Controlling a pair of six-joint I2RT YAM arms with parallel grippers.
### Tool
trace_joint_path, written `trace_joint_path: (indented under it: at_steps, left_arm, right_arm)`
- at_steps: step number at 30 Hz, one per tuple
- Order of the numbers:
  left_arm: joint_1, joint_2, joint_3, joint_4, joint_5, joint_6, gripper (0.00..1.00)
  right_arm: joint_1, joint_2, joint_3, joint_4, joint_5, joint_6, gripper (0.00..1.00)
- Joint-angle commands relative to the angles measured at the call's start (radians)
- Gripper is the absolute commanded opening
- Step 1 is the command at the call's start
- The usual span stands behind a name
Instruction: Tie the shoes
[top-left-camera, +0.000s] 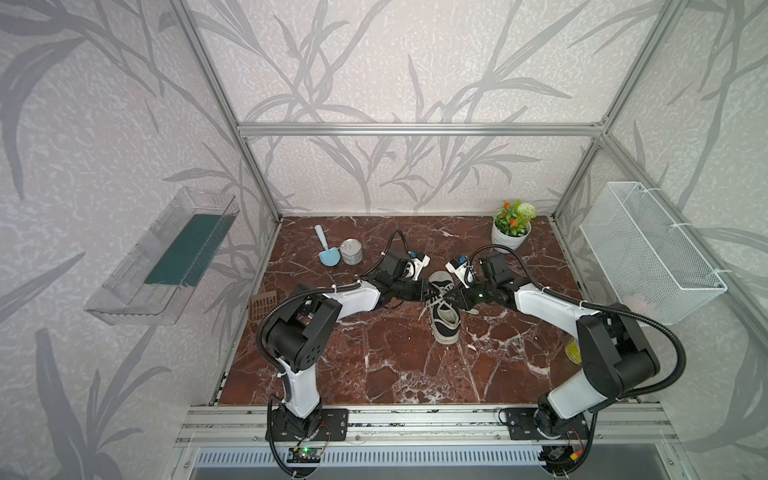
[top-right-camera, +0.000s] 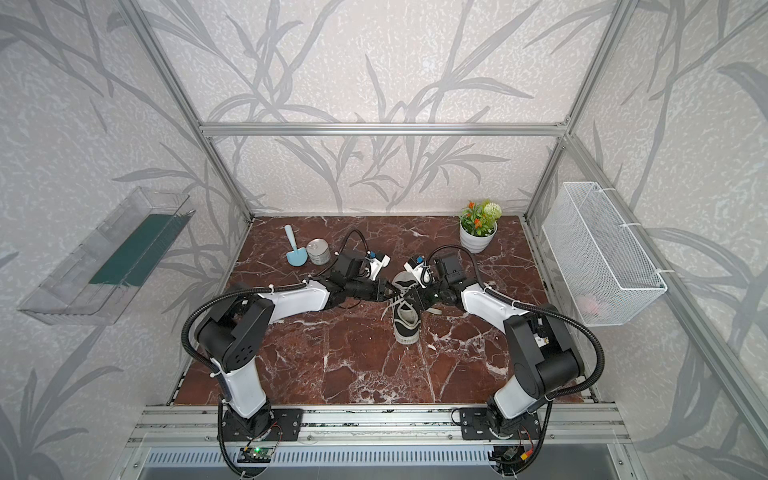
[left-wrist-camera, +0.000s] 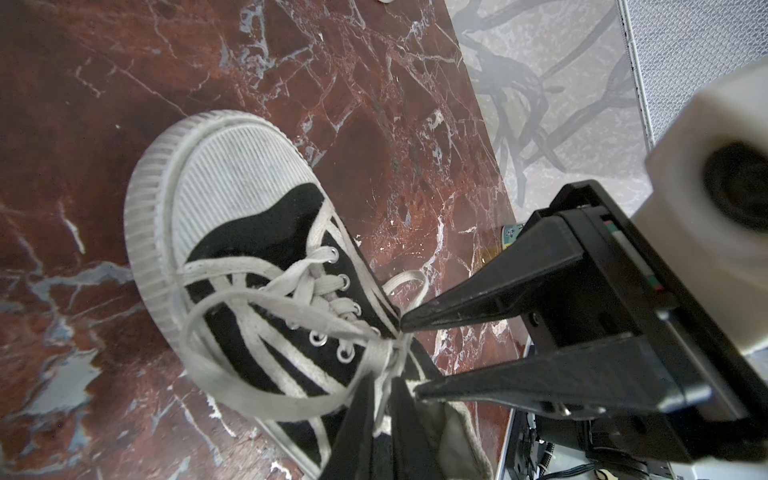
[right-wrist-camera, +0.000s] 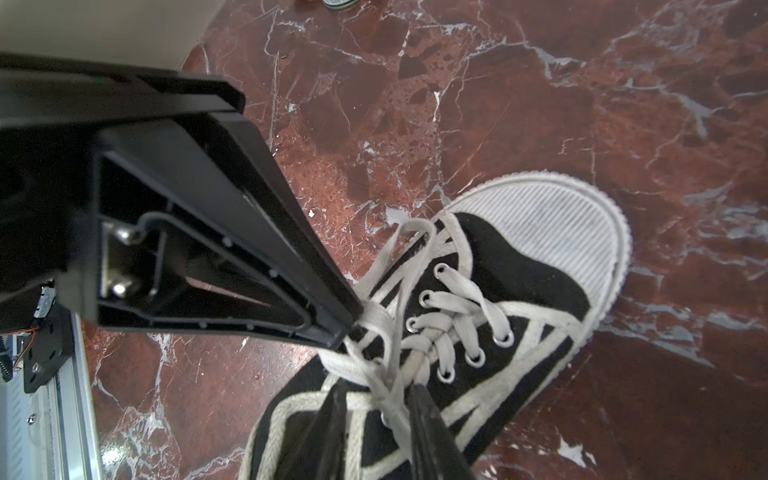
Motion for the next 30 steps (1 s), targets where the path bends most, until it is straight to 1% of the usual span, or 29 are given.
trace_joint_path:
  at_steps: [1, 3, 7, 11, 14, 21, 23, 26, 30]
  left_arm:
    - [-0.002, -0.031, 0.01, -0.004, -0.002, 0.0, 0.17]
    - [-0.002, -0.038, 0.005, -0.004, -0.005, -0.002, 0.19]
    - [-0.002, -0.046, -0.002, 0.0, -0.005, -0.005, 0.2]
    - [-0.002, -0.056, -0.014, 0.024, -0.005, -0.018, 0.23]
    - [-0.002, -0.059, -0.009, 0.026, -0.003, -0.022, 0.28]
    - [-0.002, -0.047, -0.008, 0.019, -0.002, -0.021, 0.32]
    - [-0.002, -0.048, -0.012, 0.024, -0.002, -0.022, 0.31]
    - [-0.003, -0.045, -0.012, 0.024, -0.002, -0.024, 0.26]
    - [-0.003, -0.035, -0.017, 0.022, -0.004, -0.026, 0.22]
  right_arm:
    - [0.006, 0.02, 0.012, 0.024, -0.011, 0.019, 0.27]
    - [0.006, 0.023, 0.006, 0.032, -0.012, 0.026, 0.26]
    - [0.006, 0.024, -0.001, 0.039, -0.012, 0.031, 0.25]
    - [0.006, 0.029, 0.0, 0.04, -0.013, 0.034, 0.24]
    - [0.006, 0.034, -0.001, 0.041, -0.013, 0.036, 0.23]
    - [0.005, 0.034, -0.003, 0.041, -0.012, 0.039, 0.23]
    - [0.006, 0.035, -0.004, 0.041, -0.012, 0.037, 0.22]
    - [0.006, 0.037, -0.004, 0.039, -0.012, 0.037, 0.21]
    - [0.006, 0.039, -0.001, 0.035, -0.012, 0.036, 0.21]
